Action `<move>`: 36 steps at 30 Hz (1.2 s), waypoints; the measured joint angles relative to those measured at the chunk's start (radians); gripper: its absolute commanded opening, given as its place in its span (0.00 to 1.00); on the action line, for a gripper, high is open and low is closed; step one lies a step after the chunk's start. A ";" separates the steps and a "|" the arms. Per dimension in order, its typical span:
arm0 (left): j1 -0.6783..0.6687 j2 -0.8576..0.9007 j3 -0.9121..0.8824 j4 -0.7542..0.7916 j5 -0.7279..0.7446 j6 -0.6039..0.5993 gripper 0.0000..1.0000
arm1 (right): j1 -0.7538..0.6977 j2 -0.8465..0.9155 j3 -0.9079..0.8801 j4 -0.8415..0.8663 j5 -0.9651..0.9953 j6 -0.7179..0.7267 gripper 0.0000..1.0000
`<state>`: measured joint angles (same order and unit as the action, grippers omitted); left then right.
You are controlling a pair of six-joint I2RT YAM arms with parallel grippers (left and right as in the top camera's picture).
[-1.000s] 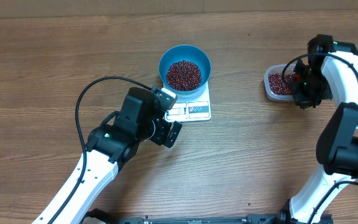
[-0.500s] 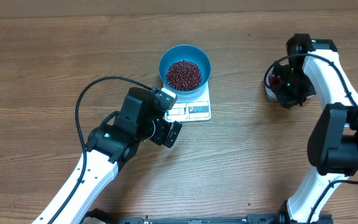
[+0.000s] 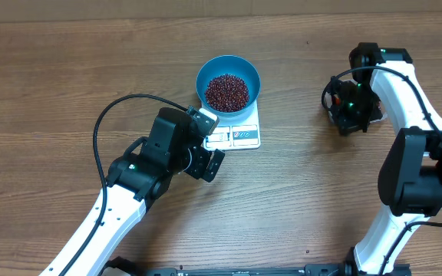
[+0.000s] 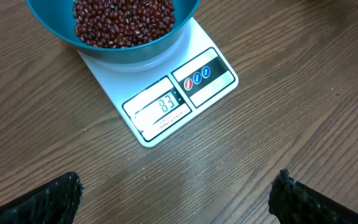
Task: Scoop item into bowl and weigh 150g on scale
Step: 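Dip the red scoop into the bean tub with the right gripper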
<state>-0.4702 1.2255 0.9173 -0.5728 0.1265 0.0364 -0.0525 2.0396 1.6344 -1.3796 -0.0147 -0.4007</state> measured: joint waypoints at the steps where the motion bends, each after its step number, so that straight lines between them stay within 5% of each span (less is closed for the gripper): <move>1: 0.000 0.000 0.000 0.000 0.000 0.000 0.99 | -0.005 0.000 0.000 0.000 -0.022 0.000 0.04; 36: 0.000 0.000 0.000 0.000 0.000 0.000 1.00 | -0.315 0.000 0.000 -0.066 -0.587 -0.081 0.04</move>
<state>-0.4702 1.2255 0.9173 -0.5728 0.1268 0.0364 -0.3676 2.0396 1.6344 -1.4456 -0.6018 -0.4820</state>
